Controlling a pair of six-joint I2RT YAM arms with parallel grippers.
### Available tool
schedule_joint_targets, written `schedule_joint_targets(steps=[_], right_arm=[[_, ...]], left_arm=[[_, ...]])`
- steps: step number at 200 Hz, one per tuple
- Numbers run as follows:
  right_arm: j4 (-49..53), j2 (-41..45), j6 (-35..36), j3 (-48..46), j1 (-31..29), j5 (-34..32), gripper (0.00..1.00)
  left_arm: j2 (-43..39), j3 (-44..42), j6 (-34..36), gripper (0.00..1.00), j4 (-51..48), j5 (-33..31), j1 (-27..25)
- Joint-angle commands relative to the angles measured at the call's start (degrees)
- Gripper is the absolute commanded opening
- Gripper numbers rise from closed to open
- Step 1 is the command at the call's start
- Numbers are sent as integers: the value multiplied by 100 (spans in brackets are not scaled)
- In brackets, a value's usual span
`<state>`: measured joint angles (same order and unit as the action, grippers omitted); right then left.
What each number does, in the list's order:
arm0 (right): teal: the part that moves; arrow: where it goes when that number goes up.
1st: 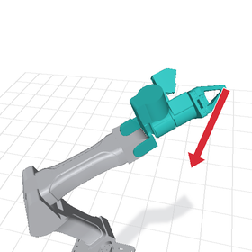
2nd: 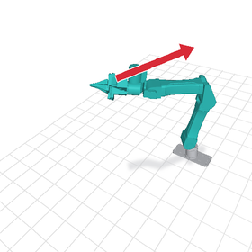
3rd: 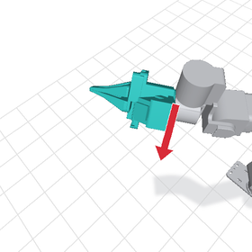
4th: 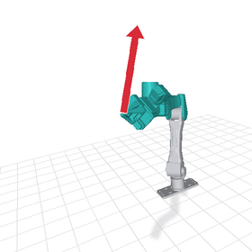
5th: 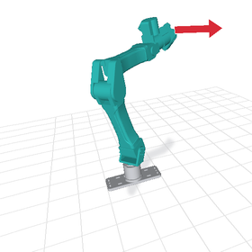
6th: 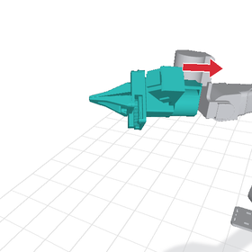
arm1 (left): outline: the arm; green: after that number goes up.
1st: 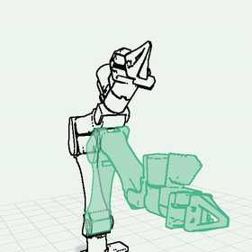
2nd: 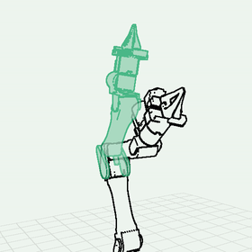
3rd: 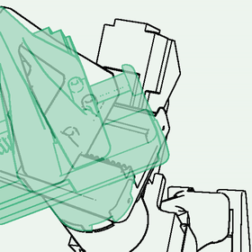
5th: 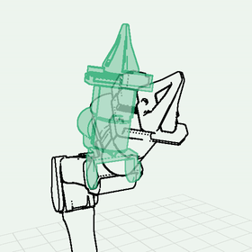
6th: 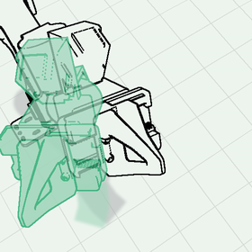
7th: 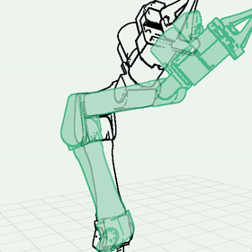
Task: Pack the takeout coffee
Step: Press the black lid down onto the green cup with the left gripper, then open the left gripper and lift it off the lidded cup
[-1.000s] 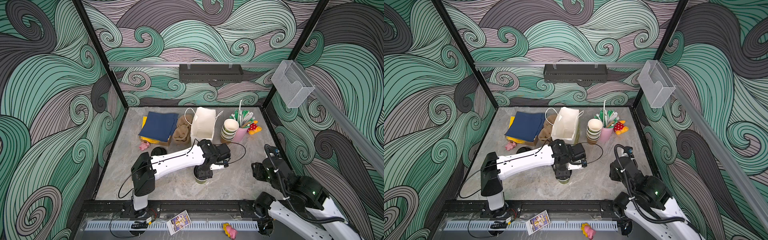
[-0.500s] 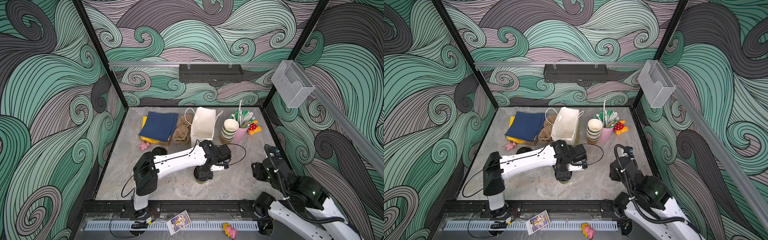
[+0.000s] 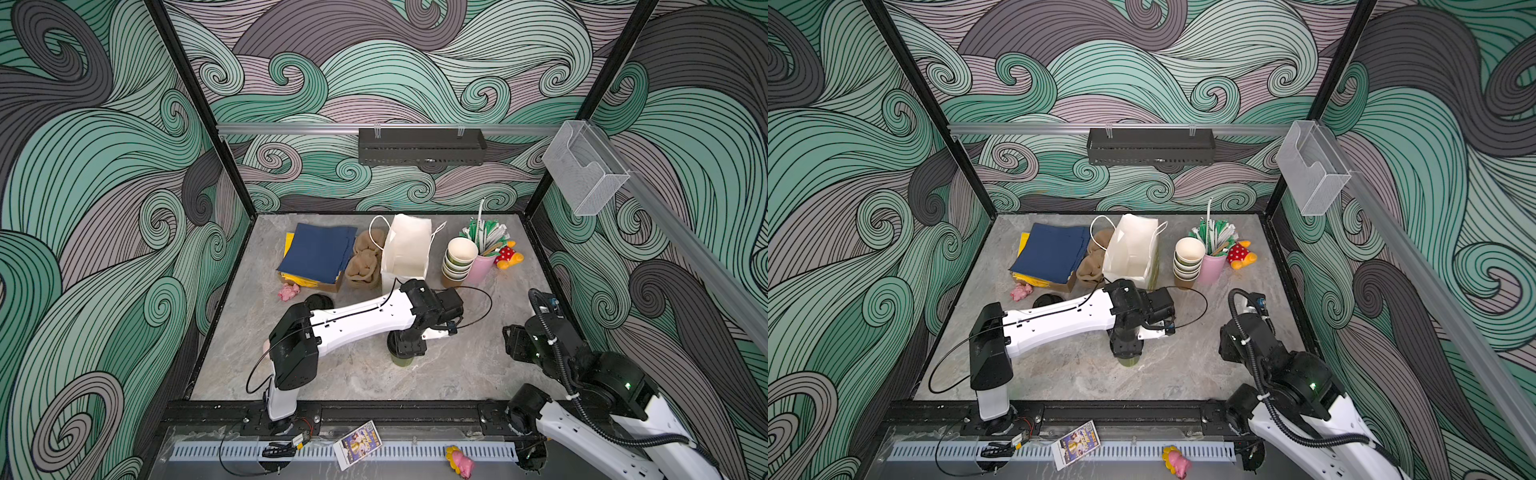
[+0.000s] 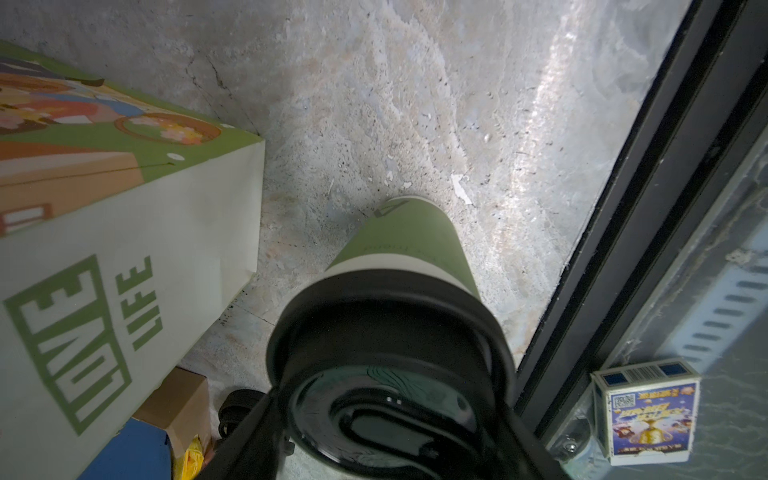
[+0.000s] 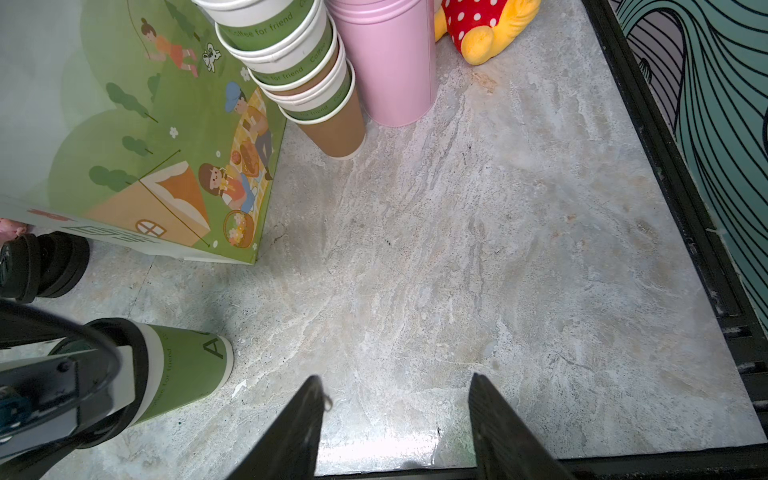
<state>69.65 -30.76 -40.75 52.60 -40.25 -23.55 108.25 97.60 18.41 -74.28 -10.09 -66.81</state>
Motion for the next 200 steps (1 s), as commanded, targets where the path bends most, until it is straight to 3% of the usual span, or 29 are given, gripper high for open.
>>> schedule_joint_targets(steps=[1, 200], right_arm=[[100, 49, -73, 70, 25, -67, 58], [106, 89, -161, 44, 26, 80, 58]], left_arm=[[70, 119, -22, 62, -132, -134, 32], [405, -233, -92, 60, -60, 209, 77]])
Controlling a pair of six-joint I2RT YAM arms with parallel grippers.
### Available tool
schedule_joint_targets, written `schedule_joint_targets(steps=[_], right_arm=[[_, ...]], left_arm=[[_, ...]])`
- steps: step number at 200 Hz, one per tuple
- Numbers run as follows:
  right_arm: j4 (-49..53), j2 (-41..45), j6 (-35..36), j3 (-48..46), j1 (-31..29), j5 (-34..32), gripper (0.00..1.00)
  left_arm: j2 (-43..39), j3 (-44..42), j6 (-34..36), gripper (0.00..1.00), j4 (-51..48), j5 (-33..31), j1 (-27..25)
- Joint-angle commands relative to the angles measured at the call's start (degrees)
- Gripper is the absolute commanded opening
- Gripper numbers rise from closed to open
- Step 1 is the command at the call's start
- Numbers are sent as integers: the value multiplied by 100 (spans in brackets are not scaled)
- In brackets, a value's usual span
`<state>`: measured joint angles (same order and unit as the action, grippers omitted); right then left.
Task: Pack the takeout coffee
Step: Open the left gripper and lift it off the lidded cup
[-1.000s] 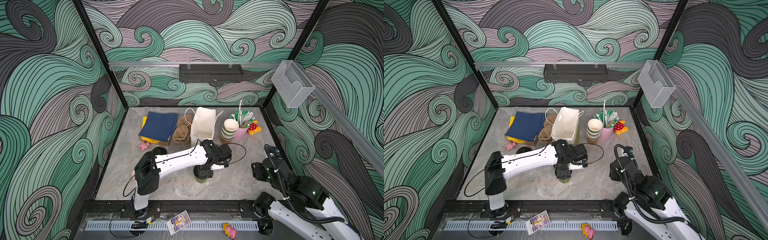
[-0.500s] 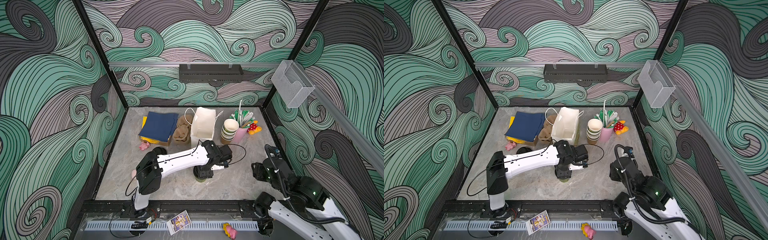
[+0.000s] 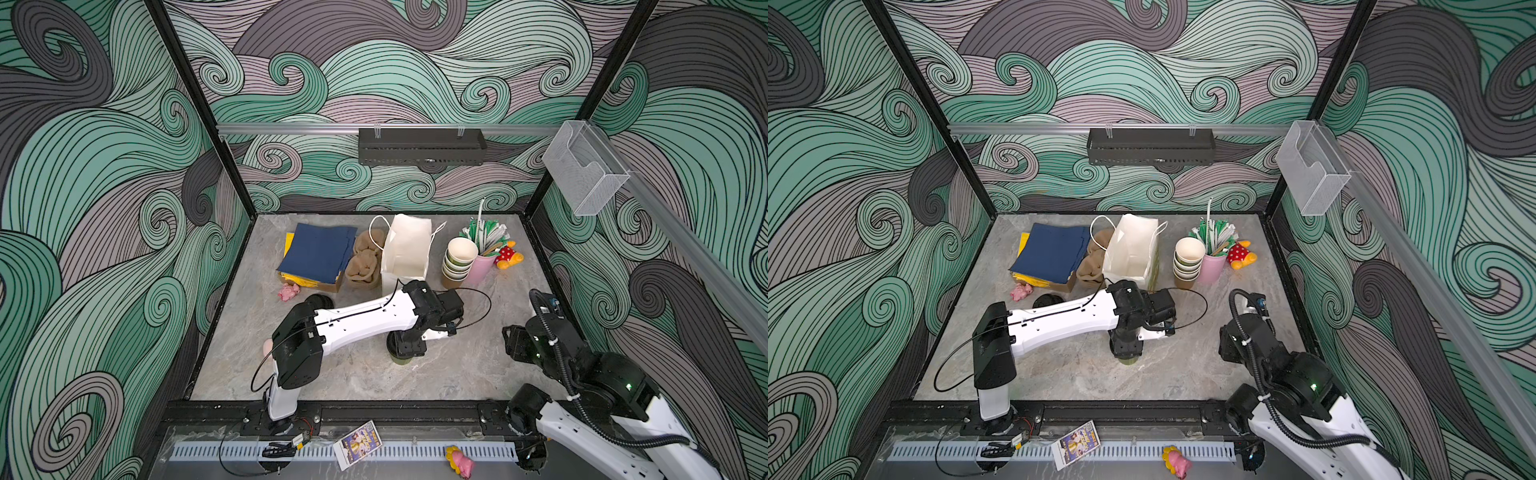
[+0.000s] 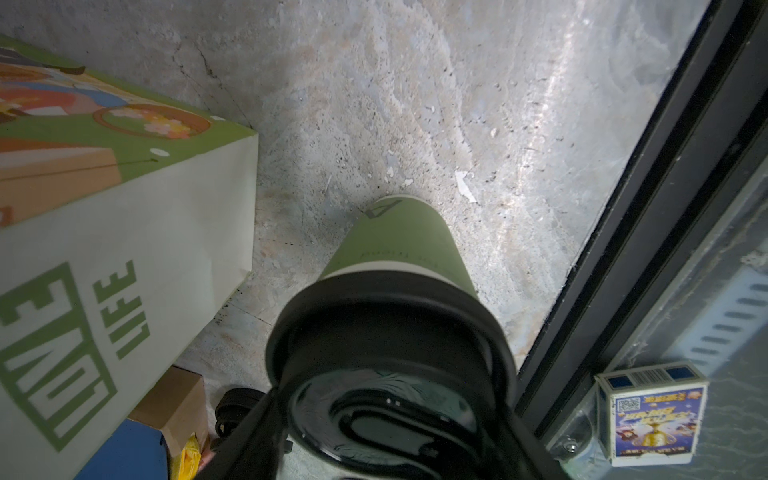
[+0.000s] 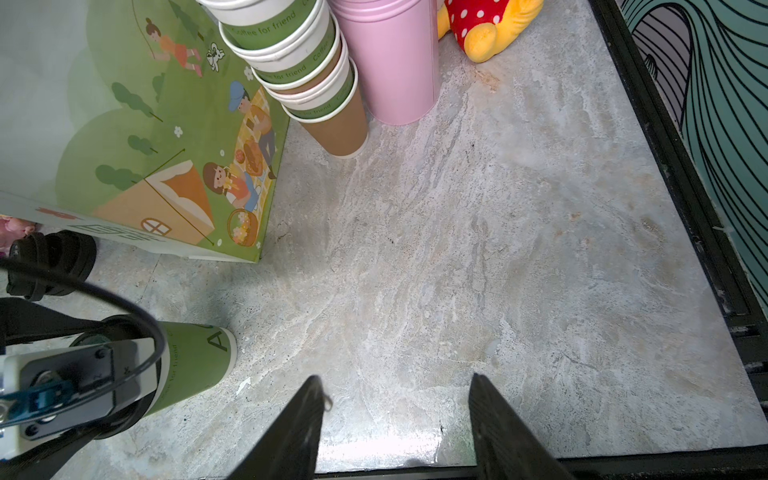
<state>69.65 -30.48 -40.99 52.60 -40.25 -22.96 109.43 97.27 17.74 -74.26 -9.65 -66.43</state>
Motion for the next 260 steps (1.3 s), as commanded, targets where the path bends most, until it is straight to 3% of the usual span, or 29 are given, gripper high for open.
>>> schedule_joint_targets(steps=[1, 77, 188, 260], right_arm=[[104, 60, -137, 42, 22, 25, 58], [109, 127, -190, 71, 18, 150, 58], [110, 140, -225, 74, 26, 140, 58], [108, 120, -224, 75, 26, 164, 58]], left_arm=[[284, -200, -24, 60, -63, 165, 41], [235, 61, -88, 61, -84, 227, 41], [-156, 266, -149, 78, 24, 271, 34], [-262, 295, -183, 77, 56, 196, 43]])
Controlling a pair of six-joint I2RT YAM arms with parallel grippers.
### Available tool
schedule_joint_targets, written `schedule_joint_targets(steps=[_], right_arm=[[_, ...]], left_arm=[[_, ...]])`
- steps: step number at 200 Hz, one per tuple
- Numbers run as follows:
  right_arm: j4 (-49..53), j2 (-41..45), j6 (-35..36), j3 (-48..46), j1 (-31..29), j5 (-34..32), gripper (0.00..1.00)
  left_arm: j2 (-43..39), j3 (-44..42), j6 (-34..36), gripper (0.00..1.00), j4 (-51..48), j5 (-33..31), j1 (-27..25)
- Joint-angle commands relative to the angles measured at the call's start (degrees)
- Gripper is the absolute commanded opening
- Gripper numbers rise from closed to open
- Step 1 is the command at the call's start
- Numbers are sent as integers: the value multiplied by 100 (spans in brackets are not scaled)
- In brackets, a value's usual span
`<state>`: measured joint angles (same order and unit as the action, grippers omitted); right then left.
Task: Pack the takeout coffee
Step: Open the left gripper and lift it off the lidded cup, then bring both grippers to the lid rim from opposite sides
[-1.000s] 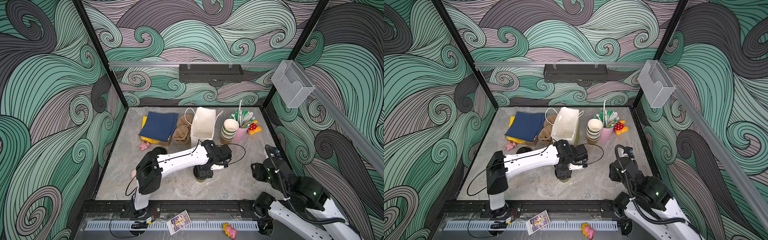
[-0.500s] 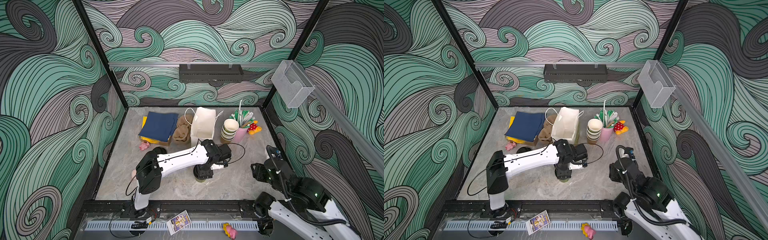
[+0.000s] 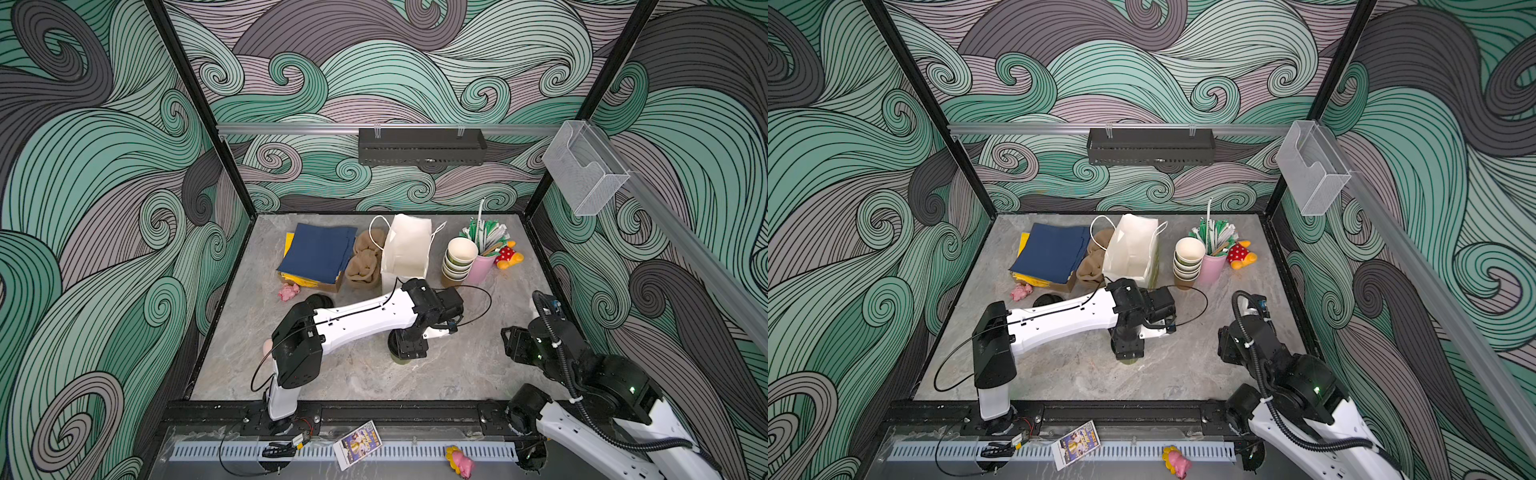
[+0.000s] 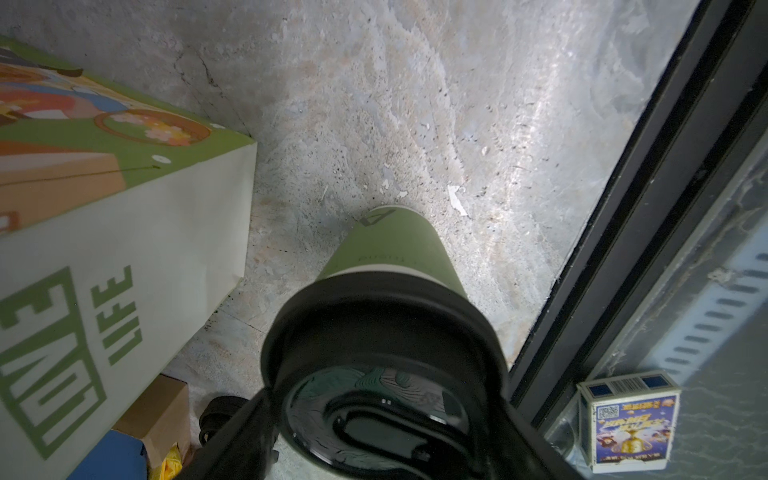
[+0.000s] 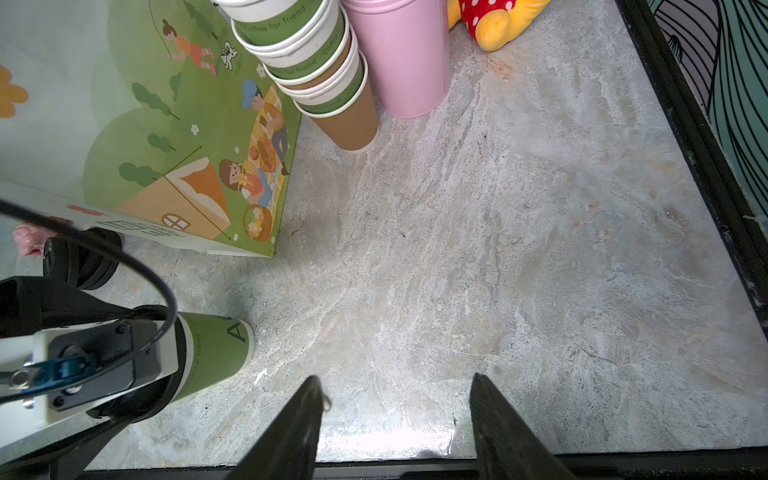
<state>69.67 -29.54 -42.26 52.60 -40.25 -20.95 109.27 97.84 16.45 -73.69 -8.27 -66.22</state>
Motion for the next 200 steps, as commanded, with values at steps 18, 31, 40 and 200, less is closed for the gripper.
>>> schedule_joint_targets(steps=[18, 31, 40, 200], right_arm=[[103, 14, -98, 71, 26, -26, 59], [101, 11, -98, 75, 21, -8, 59], [104, 3, -98, 61, 25, -1, 59], [80, 27, -83, 41, 20, 406, 59]], left_arm=[[-292, 235, -45, 77, -2, 84, 16], [-318, 227, -42, 77, -14, 111, 14], [-337, 212, -41, 78, -14, 115, 28], [-1742, -100, -556, 81, 927, 450, 13]])
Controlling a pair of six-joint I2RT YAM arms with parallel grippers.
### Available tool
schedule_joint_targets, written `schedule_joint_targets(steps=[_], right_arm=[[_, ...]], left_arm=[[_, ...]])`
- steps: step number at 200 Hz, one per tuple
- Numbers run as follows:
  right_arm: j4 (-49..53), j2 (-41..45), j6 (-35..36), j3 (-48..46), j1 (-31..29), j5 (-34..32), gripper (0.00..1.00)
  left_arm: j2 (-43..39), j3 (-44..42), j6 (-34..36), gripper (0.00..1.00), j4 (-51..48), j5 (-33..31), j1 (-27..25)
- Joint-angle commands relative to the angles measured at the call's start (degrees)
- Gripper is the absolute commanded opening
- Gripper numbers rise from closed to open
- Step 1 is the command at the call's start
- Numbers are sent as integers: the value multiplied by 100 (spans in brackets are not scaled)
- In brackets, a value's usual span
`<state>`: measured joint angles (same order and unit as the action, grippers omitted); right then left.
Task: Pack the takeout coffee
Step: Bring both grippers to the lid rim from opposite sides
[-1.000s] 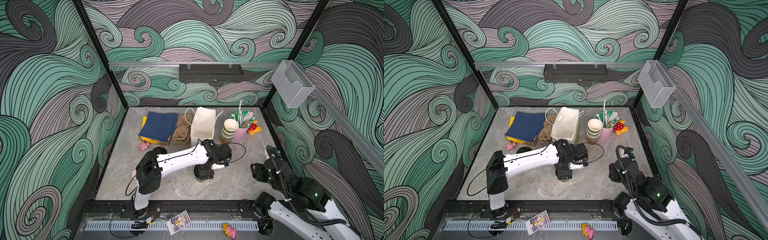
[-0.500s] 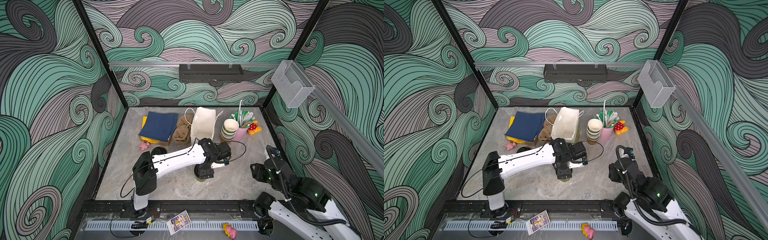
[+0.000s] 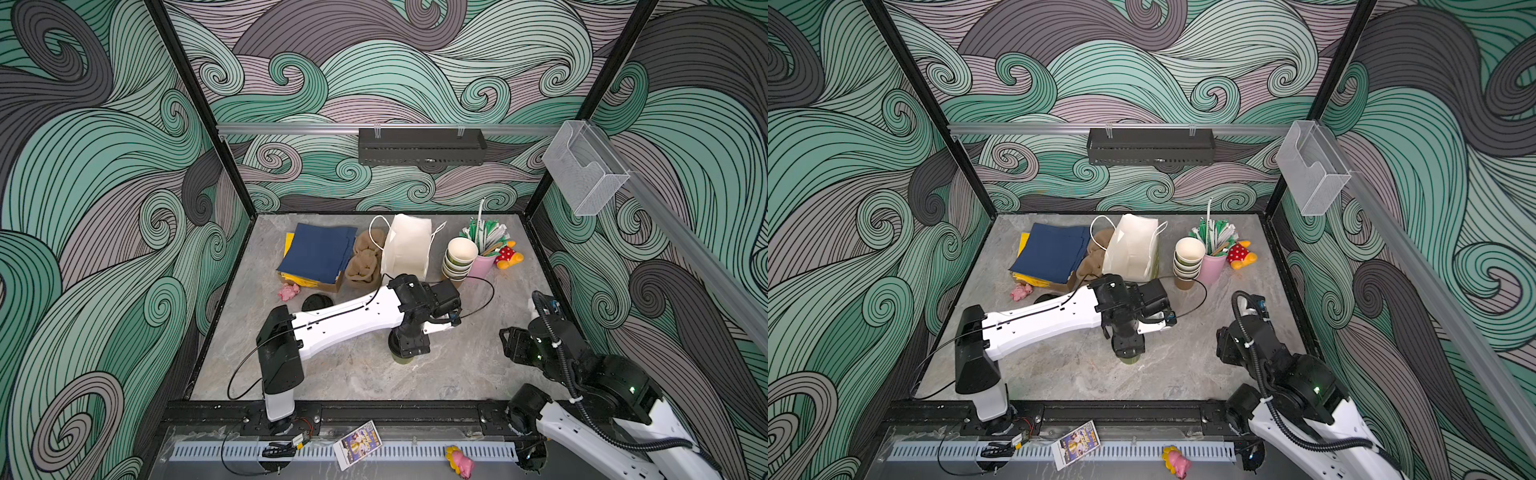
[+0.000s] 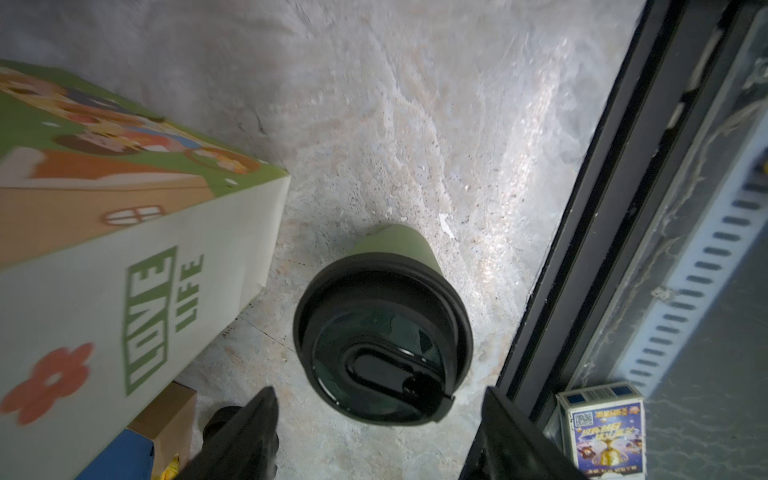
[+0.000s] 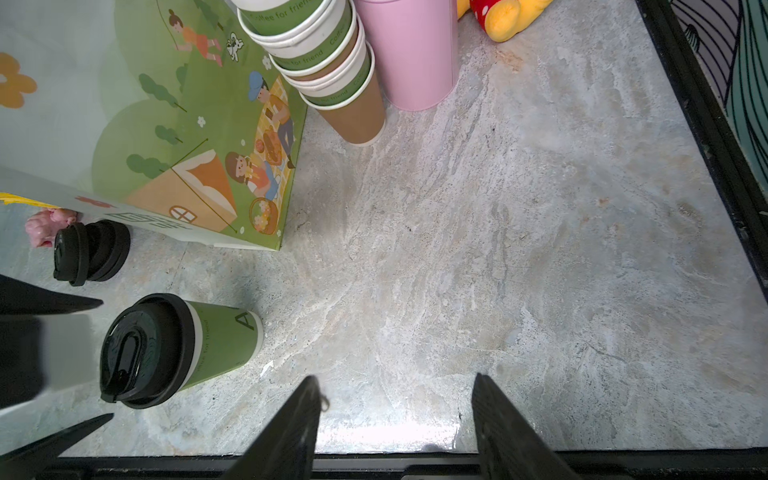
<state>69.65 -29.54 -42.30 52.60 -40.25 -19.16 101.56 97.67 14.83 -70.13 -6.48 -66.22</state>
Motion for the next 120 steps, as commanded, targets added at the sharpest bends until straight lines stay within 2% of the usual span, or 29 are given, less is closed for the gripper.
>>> schedule_joint_targets(steps=[1, 18, 31, 46, 62, 71, 85, 102, 120], right_arm=[[70, 20, -70, 40, 20, 267, 59], [-138, -56, 78, -69, 25, 766, 54], [-610, -223, 319, -226, 18, 1557, 51], [-1257, -540, 390, -479, -20, 2396, 48], [-1830, -927, 301, -665, -258, 2697, 48], [-2198, -1154, 209, -729, -472, 2710, 49], [-2755, -1426, 73, -814, -748, 2727, 54], [-3241, -1791, -26, -877, -876, 2870, 58], [-3613, -2082, -138, -958, -962, 2946, 58]], left_arm=[[-1006, -108, -420, 81, 601, 275, 12], [-1777, -666, -945, 80, 1253, 193, 14], [-2533, -1376, -1620, 82, 1948, -49, 28], [-3409, -2595, -2782, 84, 3231, -418, 102], [-4177, -3767, -4448, 84, 4022, -827, 397], [-4461, -4232, -5329, 83, 4189, -701, 636], [-4673, -4727, -6110, 81, 4318, -665, 804], [-4645, -5039, -6496, 81, 4400, -259, 1089], [-4440, -5276, -6537, 81, 4806, 682, 1423]])
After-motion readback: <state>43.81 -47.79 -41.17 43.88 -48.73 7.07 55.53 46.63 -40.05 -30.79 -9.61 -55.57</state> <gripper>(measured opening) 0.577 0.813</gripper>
